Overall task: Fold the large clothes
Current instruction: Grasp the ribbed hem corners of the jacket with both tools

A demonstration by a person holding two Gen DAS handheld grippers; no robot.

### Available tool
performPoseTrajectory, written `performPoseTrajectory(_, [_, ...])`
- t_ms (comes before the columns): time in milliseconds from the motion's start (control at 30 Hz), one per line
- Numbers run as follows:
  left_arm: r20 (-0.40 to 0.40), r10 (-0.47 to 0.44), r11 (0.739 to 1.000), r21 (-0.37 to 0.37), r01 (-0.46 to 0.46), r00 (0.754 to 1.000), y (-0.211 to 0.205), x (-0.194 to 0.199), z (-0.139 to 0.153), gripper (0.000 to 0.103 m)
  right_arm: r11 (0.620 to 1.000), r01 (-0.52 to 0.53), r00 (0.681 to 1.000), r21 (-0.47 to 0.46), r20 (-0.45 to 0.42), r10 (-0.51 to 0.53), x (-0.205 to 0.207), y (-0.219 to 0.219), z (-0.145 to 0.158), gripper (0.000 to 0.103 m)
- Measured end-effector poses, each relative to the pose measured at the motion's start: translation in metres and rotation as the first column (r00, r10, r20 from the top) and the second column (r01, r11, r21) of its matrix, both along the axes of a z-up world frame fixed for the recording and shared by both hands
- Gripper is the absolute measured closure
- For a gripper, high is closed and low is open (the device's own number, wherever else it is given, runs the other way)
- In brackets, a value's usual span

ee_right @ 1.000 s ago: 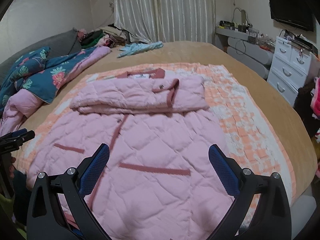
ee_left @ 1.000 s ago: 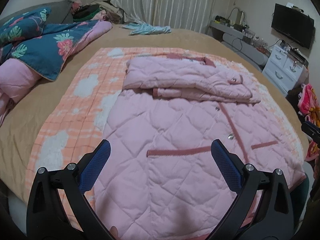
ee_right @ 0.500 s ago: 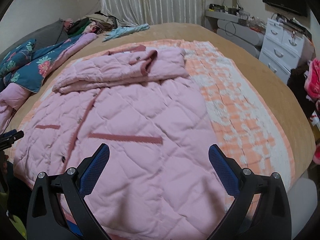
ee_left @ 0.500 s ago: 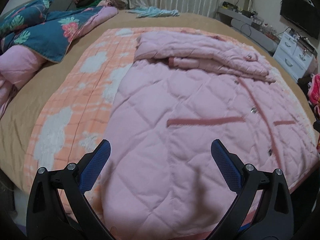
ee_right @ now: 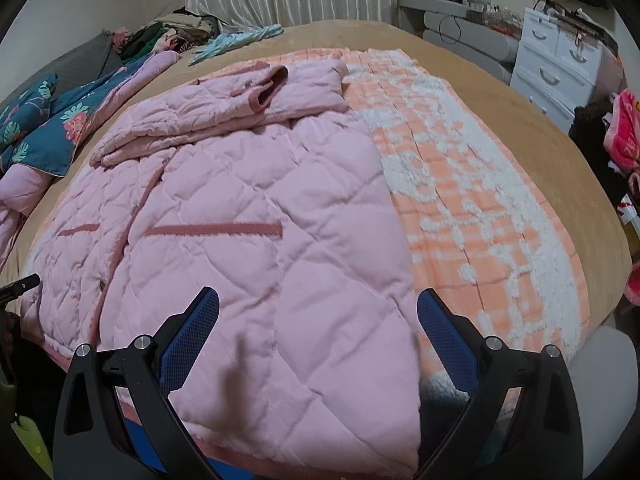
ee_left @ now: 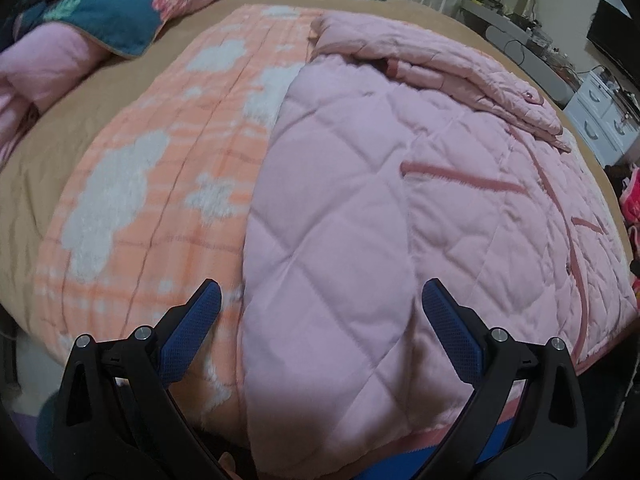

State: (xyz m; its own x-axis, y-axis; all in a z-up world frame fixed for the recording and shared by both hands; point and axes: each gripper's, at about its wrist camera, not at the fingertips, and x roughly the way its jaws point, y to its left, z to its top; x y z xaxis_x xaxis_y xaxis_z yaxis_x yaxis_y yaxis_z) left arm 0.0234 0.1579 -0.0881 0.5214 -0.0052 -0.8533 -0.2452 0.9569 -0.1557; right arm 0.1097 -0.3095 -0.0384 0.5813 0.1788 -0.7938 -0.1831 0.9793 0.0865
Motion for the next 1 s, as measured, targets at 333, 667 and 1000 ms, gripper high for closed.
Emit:
performPoseTrajectory(333, [-0.044, -0.047, 0.999, -0.017, 0.046, 0.998, -0.012, -0.013, -0.013, 0.009, 0.998, -0.05, 0.991, 0.037, -0.123, 0.054, -0.015, -0.018, -0.018, 0.004])
performPoseTrajectory(667, [-0.051, -0.055, 0.997, -0.062, 0.052, 0.997, -0.014, -0.018, -0.017, 0.009, 0.983, -0.181, 0.959, -0.015, -0.224, 0.173, -0.031, -0.003, -0.039, 0.004])
performPoseTrajectory(1000, [-0.045, -0.053, 0.994, -0.1, 0.048, 0.998, -0.015, -0.024, -0.021, 0.009, 0.971, -0.241, 0.959, -0.001, -0.155, 0.238, -0.052, 0.009, -0.036, 0.045])
